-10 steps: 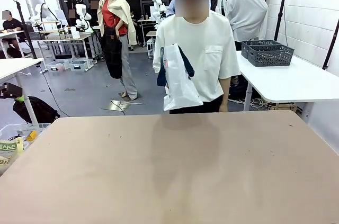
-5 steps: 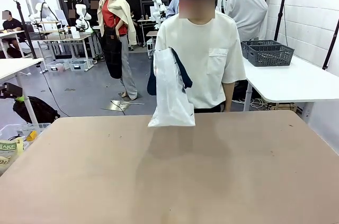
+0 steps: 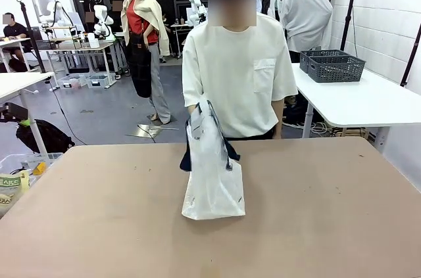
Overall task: Transfer purchased items from the store into the shopping bag.
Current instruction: Open the Reusable shopping bag in the center of the table.
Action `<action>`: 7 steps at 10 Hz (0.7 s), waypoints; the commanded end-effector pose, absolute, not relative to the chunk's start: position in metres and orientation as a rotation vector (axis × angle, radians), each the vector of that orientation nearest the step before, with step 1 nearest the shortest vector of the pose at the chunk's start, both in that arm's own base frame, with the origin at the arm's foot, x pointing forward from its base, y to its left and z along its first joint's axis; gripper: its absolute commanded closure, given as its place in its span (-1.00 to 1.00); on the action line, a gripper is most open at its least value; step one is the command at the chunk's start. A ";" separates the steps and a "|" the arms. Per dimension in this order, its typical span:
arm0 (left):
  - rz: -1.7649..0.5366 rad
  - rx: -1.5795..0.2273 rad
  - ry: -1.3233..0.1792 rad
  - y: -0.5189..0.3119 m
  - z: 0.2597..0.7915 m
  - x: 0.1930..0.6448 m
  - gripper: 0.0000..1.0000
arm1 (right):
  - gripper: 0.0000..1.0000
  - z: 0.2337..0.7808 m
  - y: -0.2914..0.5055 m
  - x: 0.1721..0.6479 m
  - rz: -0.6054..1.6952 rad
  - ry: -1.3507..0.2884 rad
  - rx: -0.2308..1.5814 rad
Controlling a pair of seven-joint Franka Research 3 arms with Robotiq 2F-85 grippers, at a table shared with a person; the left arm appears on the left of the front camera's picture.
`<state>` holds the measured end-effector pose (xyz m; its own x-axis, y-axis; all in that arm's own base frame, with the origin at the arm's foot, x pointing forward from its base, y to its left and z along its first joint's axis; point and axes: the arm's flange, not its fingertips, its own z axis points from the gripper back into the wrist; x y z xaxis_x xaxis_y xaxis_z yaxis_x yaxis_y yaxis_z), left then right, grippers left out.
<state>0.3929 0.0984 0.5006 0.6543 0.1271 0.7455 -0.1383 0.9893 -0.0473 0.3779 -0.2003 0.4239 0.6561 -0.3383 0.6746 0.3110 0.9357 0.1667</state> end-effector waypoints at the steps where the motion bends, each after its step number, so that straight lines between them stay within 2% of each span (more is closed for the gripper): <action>1: 0.142 0.028 -0.836 0.100 0.501 0.391 -1.00 | -1.00 0.426 -0.199 0.377 -0.356 -0.761 0.029; 7: 0.142 0.028 -0.836 0.100 0.501 0.391 -1.00 | -1.00 0.426 -0.199 0.377 -0.356 -0.761 0.029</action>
<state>0.3929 0.0984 0.5006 0.6543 0.1271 0.7455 -0.1383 0.9893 -0.0473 0.3779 -0.2003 0.4238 0.6561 -0.3383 0.6746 0.3110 0.9357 0.1667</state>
